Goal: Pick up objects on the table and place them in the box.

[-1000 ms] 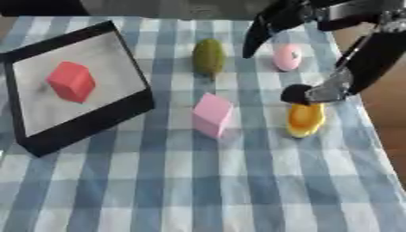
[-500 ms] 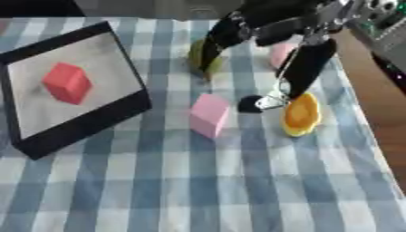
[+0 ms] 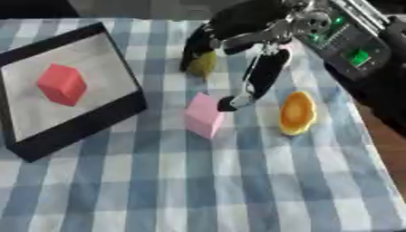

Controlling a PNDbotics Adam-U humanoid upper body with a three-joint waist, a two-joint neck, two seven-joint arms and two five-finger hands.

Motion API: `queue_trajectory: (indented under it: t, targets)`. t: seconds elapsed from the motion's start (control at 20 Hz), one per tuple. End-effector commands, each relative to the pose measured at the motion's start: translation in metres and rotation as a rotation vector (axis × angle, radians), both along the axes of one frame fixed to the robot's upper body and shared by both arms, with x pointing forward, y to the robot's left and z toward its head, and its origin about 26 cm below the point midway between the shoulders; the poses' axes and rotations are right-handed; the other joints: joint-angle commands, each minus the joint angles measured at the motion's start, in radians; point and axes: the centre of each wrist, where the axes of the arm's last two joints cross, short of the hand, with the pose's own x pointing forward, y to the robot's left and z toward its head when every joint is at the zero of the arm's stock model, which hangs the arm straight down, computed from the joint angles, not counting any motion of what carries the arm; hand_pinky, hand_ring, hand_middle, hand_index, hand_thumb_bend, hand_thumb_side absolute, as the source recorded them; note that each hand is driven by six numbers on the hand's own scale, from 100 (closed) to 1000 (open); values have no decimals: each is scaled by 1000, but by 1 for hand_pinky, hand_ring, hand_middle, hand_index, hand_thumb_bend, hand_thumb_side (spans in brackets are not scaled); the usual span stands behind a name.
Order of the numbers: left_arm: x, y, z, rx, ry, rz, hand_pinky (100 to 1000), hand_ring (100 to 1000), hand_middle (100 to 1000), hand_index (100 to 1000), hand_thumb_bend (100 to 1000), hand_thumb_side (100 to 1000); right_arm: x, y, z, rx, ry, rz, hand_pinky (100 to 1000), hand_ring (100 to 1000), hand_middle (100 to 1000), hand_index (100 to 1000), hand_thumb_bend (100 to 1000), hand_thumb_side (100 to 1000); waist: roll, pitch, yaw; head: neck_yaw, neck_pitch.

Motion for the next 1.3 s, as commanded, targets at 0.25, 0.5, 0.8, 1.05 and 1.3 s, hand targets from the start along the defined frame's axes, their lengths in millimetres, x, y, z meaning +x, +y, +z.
queue_trajectory:
  t: [0.25, 0.5, 0.8, 1.05, 1.3]
  targets:
    - [-1, 8, 10, 26, -21, 16, 816, 882, 811, 867, 100, 873, 8, 7, -10, -98, -34, 51, 897, 841, 840, 890, 363, 458, 2, -20, -2, 0, -2]
    - [-2, 9, 9, 26, -15, 16, 816, 883, 812, 867, 100, 873, 10, 7, -16, -99, -22, 51, 897, 842, 841, 891, 358, 450, 4, -18, -4, 8, -2]
    - [-2, 9, 6, 25, -7, 16, 816, 884, 812, 868, 100, 875, 11, 9, -21, -110, -31, 52, 897, 848, 846, 894, 372, 425, 6, -18, -9, 11, -2]
    - [-3, 12, 5, 28, -3, 22, 817, 885, 812, 868, 100, 875, 12, 10, -26, -148, -59, 48, 898, 855, 848, 894, 375, 424, 6, -17, -15, 17, -2]
    - [-4, 13, 4, 26, 2, 26, 817, 886, 812, 868, 100, 875, 12, 10, -28, -153, -76, 41, 897, 855, 849, 895, 370, 416, 7, -17, -18, 22, -2]
